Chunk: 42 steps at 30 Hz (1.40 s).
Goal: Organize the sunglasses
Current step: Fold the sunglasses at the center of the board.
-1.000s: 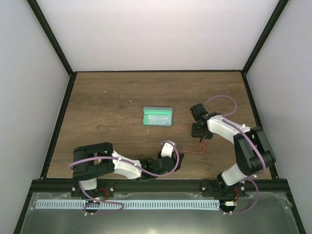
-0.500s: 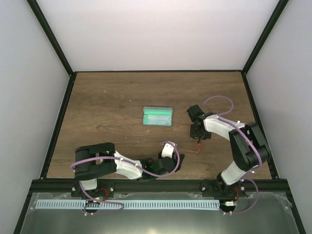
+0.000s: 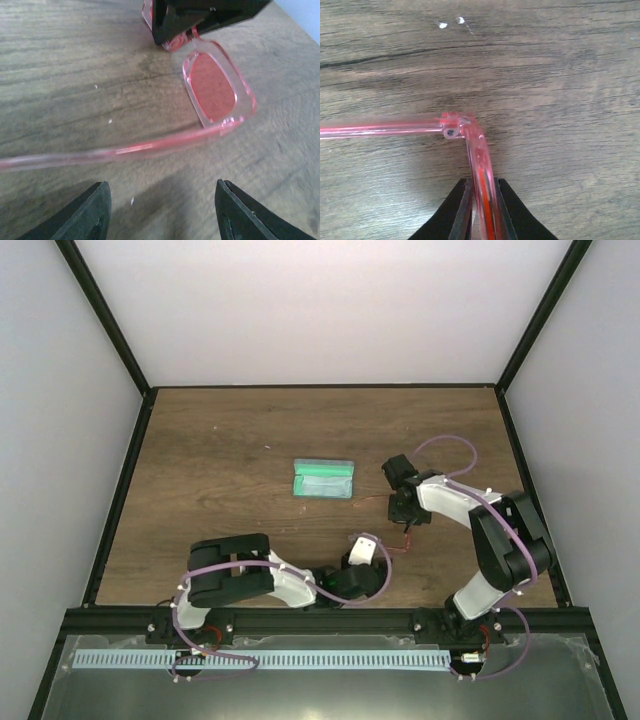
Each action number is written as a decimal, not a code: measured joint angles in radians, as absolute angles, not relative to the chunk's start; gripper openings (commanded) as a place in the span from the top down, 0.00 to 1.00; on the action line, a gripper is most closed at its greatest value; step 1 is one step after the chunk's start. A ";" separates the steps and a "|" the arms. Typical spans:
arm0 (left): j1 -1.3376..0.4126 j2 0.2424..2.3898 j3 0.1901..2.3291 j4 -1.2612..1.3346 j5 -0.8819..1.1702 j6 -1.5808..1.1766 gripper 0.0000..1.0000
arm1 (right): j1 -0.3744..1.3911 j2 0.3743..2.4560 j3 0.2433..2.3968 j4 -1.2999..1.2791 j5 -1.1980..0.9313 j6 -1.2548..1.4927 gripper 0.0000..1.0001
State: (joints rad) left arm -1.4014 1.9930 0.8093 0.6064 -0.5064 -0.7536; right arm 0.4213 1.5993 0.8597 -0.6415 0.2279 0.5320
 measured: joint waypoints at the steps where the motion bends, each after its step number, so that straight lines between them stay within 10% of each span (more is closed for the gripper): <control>1: -1.401 2.003 0.837 0.576 -0.526 -0.761 0.40 | 0.425 1.598 0.860 -0.640 0.228 0.532 0.87; 16: -1.297 2.031 0.946 0.399 -0.588 -0.818 0.54 | 0.485 1.587 0.859 -0.595 0.228 0.520 0.90; 42: -1.222 2.069 0.980 0.476 -0.480 -0.637 0.39 | 0.519 1.588 0.847 -0.551 0.243 0.495 0.92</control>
State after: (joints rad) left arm -1.2217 2.0693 0.9802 0.4755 -0.4805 -0.6369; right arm 0.5194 1.5883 0.8471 -0.5507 0.2432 0.4953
